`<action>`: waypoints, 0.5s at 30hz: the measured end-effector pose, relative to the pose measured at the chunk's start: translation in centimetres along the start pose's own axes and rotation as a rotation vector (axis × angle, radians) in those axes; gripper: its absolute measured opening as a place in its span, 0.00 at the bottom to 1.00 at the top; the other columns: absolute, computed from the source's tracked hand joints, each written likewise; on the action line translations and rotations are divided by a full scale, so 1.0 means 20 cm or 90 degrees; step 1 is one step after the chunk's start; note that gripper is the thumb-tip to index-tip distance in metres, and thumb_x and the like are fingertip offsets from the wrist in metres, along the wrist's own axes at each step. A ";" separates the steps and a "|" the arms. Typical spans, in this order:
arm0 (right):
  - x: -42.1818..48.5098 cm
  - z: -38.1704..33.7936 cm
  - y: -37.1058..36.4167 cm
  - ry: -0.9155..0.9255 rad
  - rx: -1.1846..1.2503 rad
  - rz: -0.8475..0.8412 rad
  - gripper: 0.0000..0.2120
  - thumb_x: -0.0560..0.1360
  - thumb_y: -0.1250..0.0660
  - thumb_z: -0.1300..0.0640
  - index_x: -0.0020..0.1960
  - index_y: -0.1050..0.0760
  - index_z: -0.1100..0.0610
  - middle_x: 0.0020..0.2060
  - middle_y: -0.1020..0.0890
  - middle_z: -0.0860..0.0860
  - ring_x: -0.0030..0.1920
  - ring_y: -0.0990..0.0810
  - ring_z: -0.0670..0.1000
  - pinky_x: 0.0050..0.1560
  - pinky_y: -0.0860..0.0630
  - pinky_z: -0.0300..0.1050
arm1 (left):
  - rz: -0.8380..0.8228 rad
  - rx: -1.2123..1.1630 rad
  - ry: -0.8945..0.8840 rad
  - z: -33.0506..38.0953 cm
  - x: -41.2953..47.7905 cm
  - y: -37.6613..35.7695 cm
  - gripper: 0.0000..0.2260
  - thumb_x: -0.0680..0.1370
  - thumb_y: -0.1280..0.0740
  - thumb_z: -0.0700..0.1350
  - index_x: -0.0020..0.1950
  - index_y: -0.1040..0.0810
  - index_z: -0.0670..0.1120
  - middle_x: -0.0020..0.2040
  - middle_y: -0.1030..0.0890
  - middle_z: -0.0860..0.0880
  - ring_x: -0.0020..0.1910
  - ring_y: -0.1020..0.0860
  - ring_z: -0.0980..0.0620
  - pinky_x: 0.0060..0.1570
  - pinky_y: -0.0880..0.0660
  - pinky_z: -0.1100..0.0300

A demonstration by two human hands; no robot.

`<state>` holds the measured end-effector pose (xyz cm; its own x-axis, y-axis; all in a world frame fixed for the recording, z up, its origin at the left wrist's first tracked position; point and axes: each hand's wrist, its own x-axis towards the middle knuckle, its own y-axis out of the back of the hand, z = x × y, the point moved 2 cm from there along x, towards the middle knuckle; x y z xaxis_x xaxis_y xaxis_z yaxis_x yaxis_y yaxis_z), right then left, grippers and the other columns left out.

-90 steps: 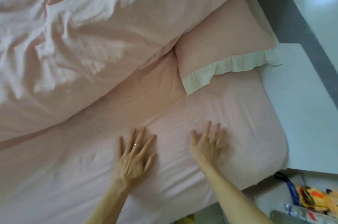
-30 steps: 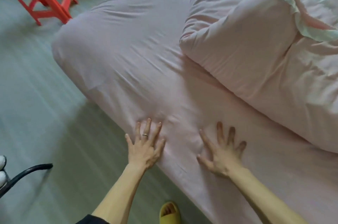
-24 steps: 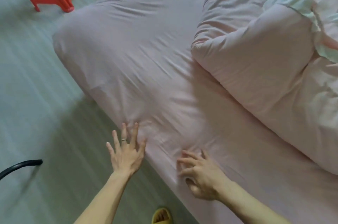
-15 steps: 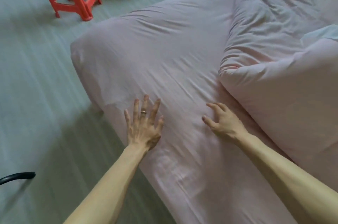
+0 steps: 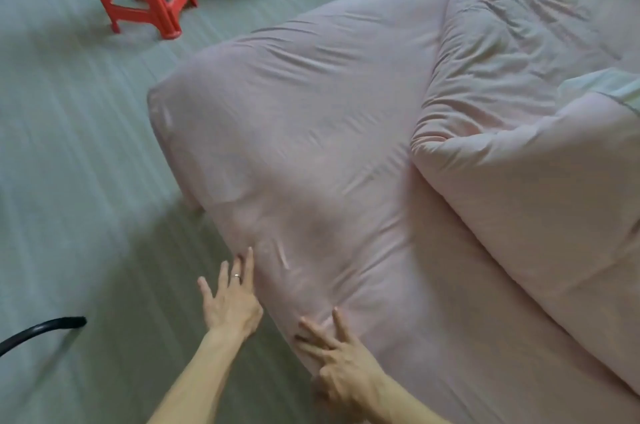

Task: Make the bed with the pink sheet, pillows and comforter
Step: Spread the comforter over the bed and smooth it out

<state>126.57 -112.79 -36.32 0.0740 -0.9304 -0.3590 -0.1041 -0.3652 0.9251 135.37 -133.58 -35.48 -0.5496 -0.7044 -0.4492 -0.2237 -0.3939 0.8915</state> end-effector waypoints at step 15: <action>-1.97 0.08 -0.44 -0.735 0.343 -0.114 0.54 0.52 0.46 0.14 0.73 0.34 0.36 0.74 0.31 0.48 0.71 0.34 0.56 0.46 0.31 0.78 | -0.119 0.149 -0.418 1.39 -1.14 -0.43 0.32 0.65 0.34 0.60 0.69 0.26 0.53 0.71 0.29 0.42 0.65 0.28 0.31 0.45 0.23 0.35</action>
<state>123.03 -72.88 -30.49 -0.7402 -0.2558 -0.6219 -0.5882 -0.2021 0.7831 127.46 -97.75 -31.21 -0.8394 -0.1080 -0.5327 -0.4873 -0.2847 0.8255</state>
